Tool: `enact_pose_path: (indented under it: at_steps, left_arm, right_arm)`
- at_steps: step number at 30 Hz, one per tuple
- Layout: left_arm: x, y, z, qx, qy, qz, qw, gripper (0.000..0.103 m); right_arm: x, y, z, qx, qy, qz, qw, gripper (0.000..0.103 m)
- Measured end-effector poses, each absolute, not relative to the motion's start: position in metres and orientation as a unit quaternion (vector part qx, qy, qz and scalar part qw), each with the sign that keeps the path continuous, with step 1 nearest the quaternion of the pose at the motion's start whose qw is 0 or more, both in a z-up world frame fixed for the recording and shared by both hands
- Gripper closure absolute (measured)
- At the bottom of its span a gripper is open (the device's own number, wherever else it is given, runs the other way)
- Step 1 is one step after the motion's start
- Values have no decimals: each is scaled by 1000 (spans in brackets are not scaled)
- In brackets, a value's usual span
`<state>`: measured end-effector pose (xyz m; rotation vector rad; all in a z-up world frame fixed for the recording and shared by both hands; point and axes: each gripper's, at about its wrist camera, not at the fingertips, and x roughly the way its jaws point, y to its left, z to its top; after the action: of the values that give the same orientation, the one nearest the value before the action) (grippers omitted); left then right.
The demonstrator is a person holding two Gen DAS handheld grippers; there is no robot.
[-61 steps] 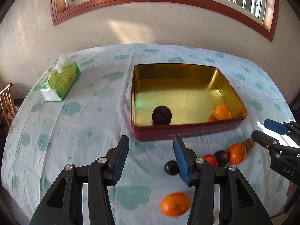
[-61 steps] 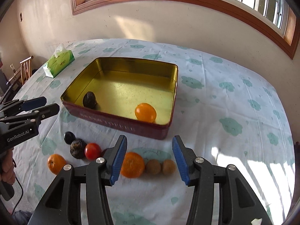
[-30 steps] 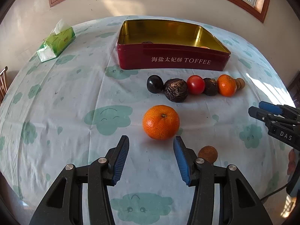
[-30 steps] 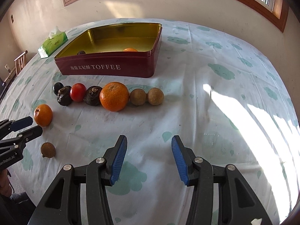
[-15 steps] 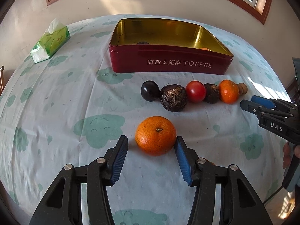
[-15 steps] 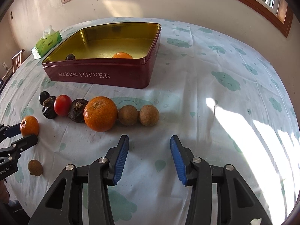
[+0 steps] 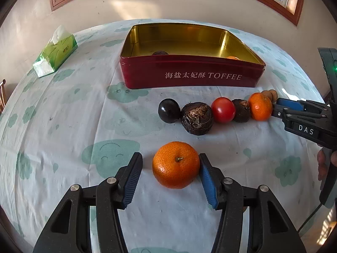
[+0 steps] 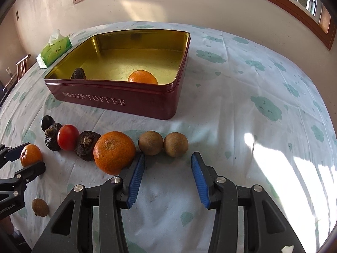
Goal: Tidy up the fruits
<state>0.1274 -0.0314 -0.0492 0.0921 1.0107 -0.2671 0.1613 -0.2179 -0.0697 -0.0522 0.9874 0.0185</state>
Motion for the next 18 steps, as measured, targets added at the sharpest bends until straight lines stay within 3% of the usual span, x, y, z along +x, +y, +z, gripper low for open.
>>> enact_pose_path:
  at_steps: [11, 18]
  left_arm:
    - [123, -32, -49, 47, 482, -130, 865, 48]
    - [120, -32, -48, 49, 480, -136, 865, 53]
  right_arm:
    - [169, -217, -70, -17, 468, 6, 883, 58]
    - [170, -214, -69, -21, 464, 12, 886, 81]
